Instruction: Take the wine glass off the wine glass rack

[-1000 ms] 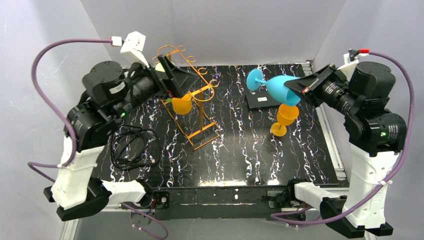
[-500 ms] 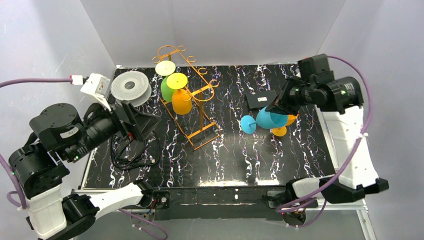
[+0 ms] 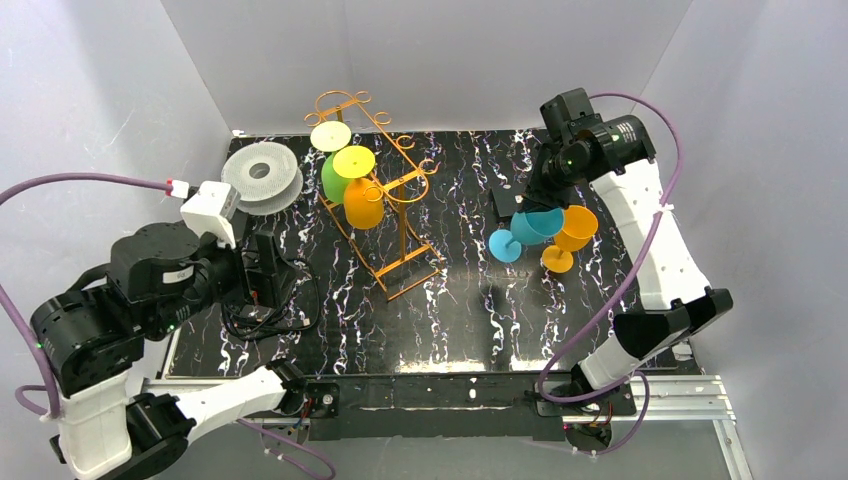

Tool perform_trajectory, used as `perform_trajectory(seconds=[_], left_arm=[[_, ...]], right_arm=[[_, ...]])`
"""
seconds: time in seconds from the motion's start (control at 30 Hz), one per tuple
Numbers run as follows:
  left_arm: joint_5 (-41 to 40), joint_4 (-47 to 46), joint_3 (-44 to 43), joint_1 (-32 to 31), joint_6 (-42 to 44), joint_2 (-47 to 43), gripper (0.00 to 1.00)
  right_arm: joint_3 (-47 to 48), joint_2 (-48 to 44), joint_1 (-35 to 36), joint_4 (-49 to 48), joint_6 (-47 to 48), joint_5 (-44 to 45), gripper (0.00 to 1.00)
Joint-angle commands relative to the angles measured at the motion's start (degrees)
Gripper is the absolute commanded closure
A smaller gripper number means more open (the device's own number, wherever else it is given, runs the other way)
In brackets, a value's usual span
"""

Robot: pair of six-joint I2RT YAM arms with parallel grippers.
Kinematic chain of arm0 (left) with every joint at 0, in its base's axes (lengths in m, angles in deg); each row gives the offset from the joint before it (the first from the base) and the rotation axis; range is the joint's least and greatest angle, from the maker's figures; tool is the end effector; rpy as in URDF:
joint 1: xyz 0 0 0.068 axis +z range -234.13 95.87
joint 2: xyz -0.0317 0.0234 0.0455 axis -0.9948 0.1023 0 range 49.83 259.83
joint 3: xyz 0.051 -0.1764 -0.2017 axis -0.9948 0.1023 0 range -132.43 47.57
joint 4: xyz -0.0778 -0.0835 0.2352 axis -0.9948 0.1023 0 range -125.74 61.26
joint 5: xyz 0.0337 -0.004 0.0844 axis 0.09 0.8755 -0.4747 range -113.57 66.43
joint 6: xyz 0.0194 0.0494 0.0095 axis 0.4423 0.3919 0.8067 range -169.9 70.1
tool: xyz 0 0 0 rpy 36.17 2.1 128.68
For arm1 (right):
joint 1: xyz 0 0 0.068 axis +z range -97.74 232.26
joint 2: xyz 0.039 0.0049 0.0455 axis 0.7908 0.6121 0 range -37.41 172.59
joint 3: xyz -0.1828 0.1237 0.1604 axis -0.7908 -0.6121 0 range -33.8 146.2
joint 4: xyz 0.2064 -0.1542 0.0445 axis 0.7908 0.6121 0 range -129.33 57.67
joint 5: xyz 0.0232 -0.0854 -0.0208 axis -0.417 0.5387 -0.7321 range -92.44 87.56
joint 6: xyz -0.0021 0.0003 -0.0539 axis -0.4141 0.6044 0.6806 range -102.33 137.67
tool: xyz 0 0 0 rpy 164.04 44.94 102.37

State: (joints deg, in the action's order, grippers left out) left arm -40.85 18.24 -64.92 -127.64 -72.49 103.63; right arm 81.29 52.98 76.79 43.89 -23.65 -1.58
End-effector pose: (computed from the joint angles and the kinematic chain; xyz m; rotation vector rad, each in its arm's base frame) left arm 0.0420 -0.0252 0.5759 0.0292 1.5327 -0.7031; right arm 0.2518 0.1143 0.4409 0.3918 2.6165 0.3887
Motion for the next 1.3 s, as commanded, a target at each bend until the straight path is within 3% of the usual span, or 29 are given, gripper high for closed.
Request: perform_trajectory(seconds=[0.0,0.43,1.1,1.27], left_arm=[[-4.76,3.99,4.61,0.00,-0.67,-2.01,0.02],[-4.22,4.56,6.80,-0.05,-1.45,-0.46,0.02],[-5.86,3.86,9.16,0.00,-3.33,0.09,0.02],[-6.71,3.28,10.11,-0.01,-4.24,-0.46,0.02]], right_arm=[[0.35,1.30,0.84,-2.82,3.49,5.39,0.99],[-3.46,8.59,2.30,-12.23,9.37,11.90,0.99],[2.84,20.86,2.27,-10.86,16.14,5.39,0.99],[4.19,21.82,2.27,-9.30,16.51,4.86,0.78]])
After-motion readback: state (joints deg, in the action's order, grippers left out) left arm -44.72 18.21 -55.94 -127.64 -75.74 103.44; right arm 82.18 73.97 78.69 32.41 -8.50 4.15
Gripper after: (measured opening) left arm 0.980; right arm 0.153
